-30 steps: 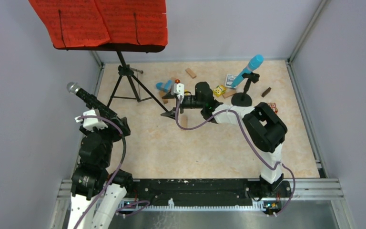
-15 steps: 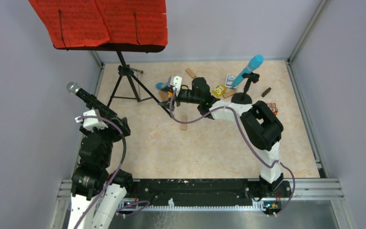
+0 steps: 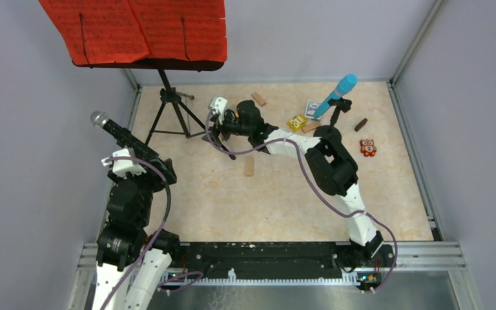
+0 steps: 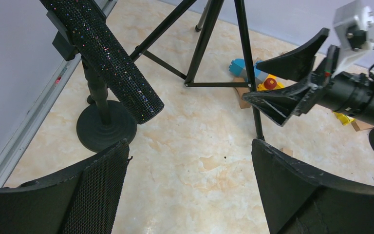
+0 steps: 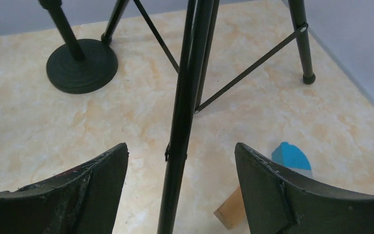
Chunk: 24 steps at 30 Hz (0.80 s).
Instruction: Pack up the instrument practice props
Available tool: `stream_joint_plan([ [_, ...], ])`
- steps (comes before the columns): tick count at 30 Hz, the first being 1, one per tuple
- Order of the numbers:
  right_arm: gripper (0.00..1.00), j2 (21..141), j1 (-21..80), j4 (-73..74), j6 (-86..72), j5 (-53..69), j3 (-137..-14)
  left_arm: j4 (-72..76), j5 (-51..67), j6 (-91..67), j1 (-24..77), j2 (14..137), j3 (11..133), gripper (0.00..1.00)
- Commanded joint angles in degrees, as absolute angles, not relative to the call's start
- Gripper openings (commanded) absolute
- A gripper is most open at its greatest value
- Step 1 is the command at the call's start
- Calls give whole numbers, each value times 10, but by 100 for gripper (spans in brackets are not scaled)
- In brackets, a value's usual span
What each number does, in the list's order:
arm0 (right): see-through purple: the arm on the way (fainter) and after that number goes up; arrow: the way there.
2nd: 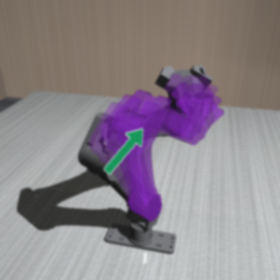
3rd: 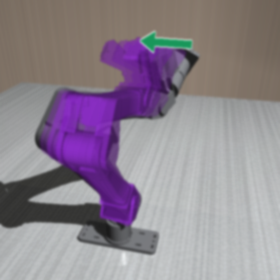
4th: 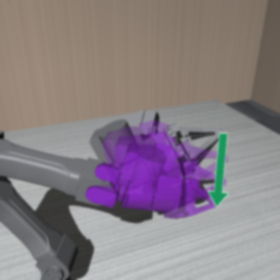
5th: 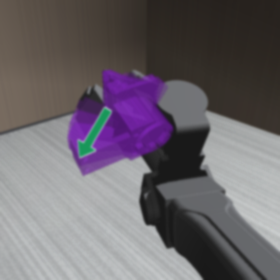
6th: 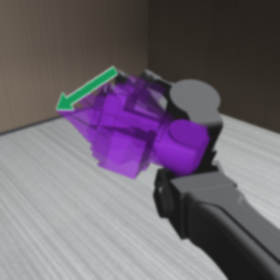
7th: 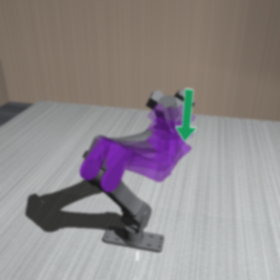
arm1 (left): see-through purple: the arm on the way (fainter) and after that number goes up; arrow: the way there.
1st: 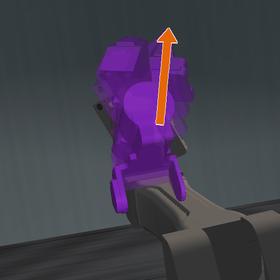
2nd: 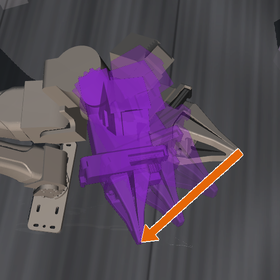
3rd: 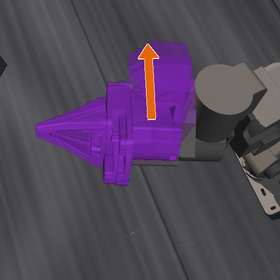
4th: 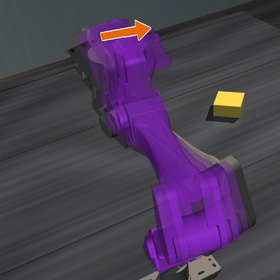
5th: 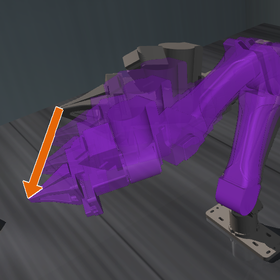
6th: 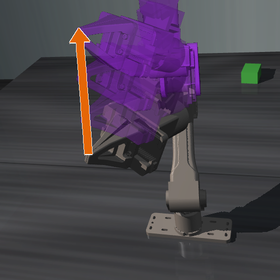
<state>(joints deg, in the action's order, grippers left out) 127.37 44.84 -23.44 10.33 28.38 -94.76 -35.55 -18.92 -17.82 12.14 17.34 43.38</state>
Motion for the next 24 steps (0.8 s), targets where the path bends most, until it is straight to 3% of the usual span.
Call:
stream_joint_plan([
  [1,79,1319,465,-199,58,230,-1021,-325,-184,-170,119,166,428,99],
  [6,72,1368,467,-200,5,203,-1079,-325,-183,-170,119,166,429,99],
  [9,62,1383,468,-220,-14,203,-1089,-325,-184,-170,119,166,428,99],
  [14,35,1381,469,-244,-8,204,-1079,-325,-183,-169,119,165,427,99],
  [19,0,1353,469,-298,25,222,-1024,-323,-181,-168,119,166,427,99],
  [24,0,1322,468,-306,64,231,-981,-324,-181,-167,119,166,426,99],
])
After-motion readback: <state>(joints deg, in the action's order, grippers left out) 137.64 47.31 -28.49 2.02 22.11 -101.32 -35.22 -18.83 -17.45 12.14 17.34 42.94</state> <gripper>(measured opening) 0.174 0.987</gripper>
